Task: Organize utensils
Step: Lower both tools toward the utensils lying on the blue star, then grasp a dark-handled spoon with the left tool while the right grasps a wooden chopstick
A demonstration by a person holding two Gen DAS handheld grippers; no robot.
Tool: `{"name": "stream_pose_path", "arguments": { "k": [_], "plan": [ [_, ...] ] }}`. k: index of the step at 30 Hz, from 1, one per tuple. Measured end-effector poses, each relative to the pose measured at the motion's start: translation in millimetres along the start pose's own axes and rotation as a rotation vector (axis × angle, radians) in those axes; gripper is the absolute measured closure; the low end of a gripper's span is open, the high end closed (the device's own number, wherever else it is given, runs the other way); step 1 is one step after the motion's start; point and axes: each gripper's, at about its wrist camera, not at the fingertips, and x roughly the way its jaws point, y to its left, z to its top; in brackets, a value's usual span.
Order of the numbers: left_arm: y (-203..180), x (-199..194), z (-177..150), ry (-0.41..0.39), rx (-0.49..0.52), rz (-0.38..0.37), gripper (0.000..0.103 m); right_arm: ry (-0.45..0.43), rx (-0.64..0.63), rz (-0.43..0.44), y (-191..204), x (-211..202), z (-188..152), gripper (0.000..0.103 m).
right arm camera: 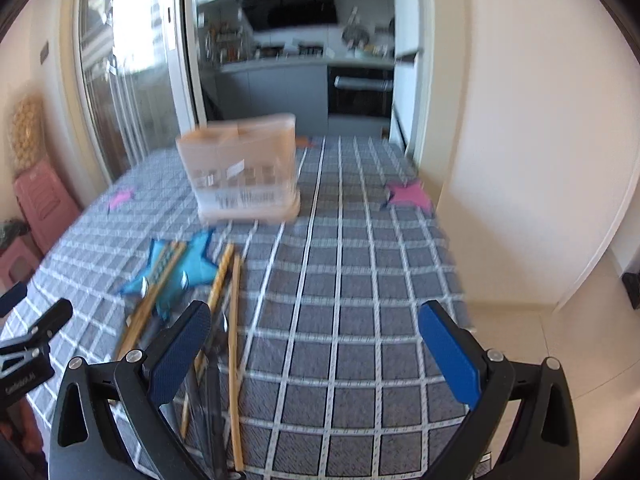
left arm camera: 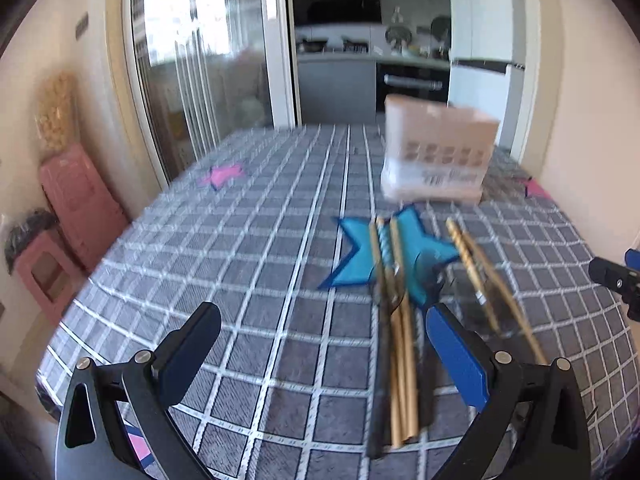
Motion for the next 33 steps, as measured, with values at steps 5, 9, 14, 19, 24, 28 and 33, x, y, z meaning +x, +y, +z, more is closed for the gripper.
{"name": "stream_pose_path", "arguments": {
  "k": [5, 9, 14, 19, 24, 28, 33],
  "plan": [
    [18.9, 38.2, -6.8, 0.145, -0.081, -0.07, 0.0, 0.207, -0.014, 0.121, 4.8, 46.0, 2.2, 0.003],
    [16.9, 53.5, -6.6, 0.207, -0.073, -0.116, 0.0, 0.295, -0.028, 0.155, 10.6, 67.6, 5.8, 0.015],
    [2.1, 66.3, -2.2, 0.244, -0.022, -0.128, 0.0, 0.402, -0.018, 0.202, 17.5, 92.5, 4.5, 0.034],
    [-2.1, 81.1, 0.9, 0.27, -0.01, -0.102, 0.0, 0.409, -0.066, 0.19, 34.7, 101.7, 13.5, 0.038],
    [8.4, 89.3, 2.1, 0.279, -0.016, -0.06, 0.003, 0.416, -0.092, 0.163, 37.7, 105.7, 18.7, 0.048],
    [15.0, 90.3, 3.6, 0.285, -0.031, -0.064, 0.003, 0.431, -0.045, 0.187, 29.1, 110.8, 24.2, 0.05],
    [13.2, 96.6, 9.3, 0.315, -0.012, -0.042, 0.003, 0.468, 0.02, 0.24, 20.4, 119.7, 36.9, 0.05]
  ]
}}
